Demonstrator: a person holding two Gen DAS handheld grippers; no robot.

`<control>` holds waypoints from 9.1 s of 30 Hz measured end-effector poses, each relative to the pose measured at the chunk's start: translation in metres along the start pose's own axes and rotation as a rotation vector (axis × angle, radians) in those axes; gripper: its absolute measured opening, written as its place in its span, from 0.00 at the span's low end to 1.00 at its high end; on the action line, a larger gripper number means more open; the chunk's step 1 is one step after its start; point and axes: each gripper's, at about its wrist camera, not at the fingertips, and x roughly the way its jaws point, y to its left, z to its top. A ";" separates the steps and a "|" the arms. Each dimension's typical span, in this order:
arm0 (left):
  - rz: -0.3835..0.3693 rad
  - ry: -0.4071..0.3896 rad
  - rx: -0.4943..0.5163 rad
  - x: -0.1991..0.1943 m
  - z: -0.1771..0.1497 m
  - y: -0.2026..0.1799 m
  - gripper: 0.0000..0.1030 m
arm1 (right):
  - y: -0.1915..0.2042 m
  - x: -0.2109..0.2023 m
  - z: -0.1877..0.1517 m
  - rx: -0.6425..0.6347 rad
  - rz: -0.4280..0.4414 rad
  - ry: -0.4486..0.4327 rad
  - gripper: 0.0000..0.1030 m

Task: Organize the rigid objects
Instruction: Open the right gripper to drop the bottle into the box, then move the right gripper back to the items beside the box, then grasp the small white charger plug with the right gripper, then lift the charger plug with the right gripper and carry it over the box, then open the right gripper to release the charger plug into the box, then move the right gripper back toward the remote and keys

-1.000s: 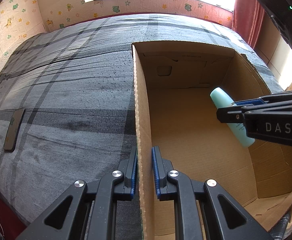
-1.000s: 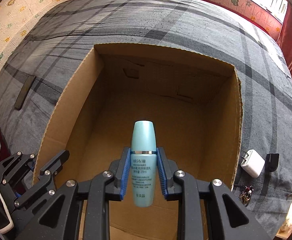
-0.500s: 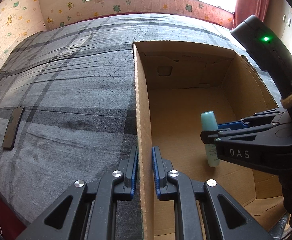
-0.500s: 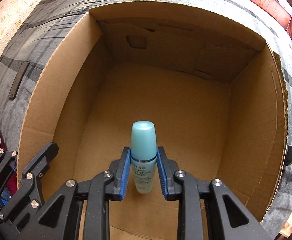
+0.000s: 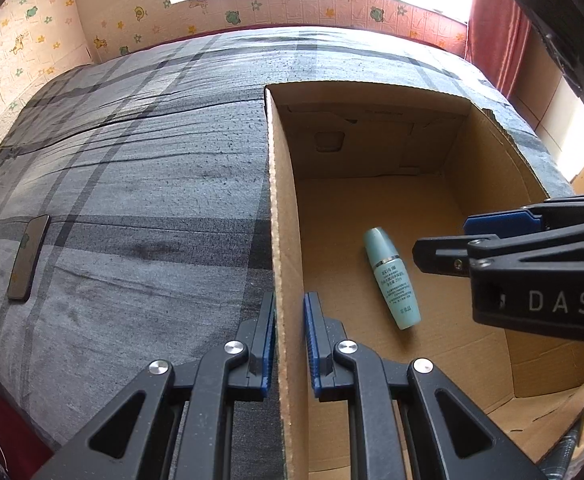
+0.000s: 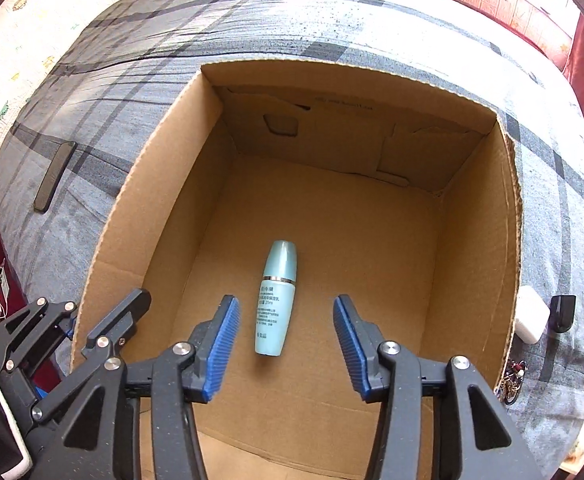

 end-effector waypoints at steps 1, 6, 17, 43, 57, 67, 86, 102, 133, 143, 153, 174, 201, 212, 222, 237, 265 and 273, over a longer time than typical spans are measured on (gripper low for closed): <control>-0.001 0.000 -0.001 0.000 0.000 0.000 0.15 | 0.000 -0.004 -0.001 -0.004 -0.001 -0.006 0.54; 0.005 0.000 0.004 0.000 0.000 -0.001 0.15 | -0.003 -0.026 -0.004 0.005 -0.018 -0.053 0.68; 0.006 0.001 0.004 0.001 0.000 -0.001 0.15 | -0.026 -0.082 -0.010 0.023 -0.045 -0.152 0.93; 0.007 0.000 0.006 0.001 0.001 0.000 0.15 | -0.162 -0.097 -0.095 0.233 -0.251 -0.134 1.00; 0.010 0.001 0.008 0.001 0.001 -0.001 0.15 | -0.198 -0.033 -0.137 0.334 -0.235 -0.048 1.00; 0.013 0.001 0.011 0.002 0.001 -0.001 0.15 | -0.210 0.001 -0.155 0.393 -0.223 0.003 0.96; 0.017 -0.002 0.014 0.001 0.000 -0.003 0.15 | -0.196 -0.020 -0.152 0.374 -0.181 -0.028 0.36; 0.019 -0.002 0.015 0.001 0.000 -0.006 0.15 | -0.163 -0.082 -0.087 0.270 -0.121 -0.125 0.36; 0.034 0.003 0.016 0.000 0.001 -0.008 0.15 | -0.031 -0.029 0.040 -0.004 -0.051 -0.053 0.36; 0.024 0.007 0.014 0.001 0.001 -0.006 0.15 | -0.016 0.026 0.059 -0.017 -0.056 0.046 0.36; 0.032 0.009 0.023 0.002 0.001 -0.008 0.15 | -0.016 0.063 0.061 -0.011 -0.078 0.116 0.36; 0.026 0.016 0.014 0.004 0.001 -0.005 0.15 | -0.018 0.083 0.070 -0.007 -0.083 0.144 0.38; 0.022 0.017 0.009 0.005 0.001 -0.004 0.15 | -0.014 -0.030 0.033 -0.029 -0.083 -0.030 0.45; 0.033 0.013 0.019 0.003 0.000 -0.006 0.15 | -0.048 -0.065 0.012 0.014 -0.115 -0.089 0.46; 0.036 0.014 0.020 0.004 0.001 -0.007 0.15 | -0.096 -0.090 -0.018 0.086 -0.155 -0.111 0.61; 0.036 0.015 0.019 0.004 0.000 -0.007 0.15 | -0.177 -0.070 -0.067 0.247 -0.198 -0.094 1.00; 0.037 0.017 0.022 0.003 0.001 -0.006 0.15 | -0.250 0.048 -0.092 0.436 -0.204 0.115 1.00; 0.040 0.017 0.025 0.004 0.000 -0.006 0.15 | -0.256 0.060 -0.093 0.455 -0.193 0.122 1.00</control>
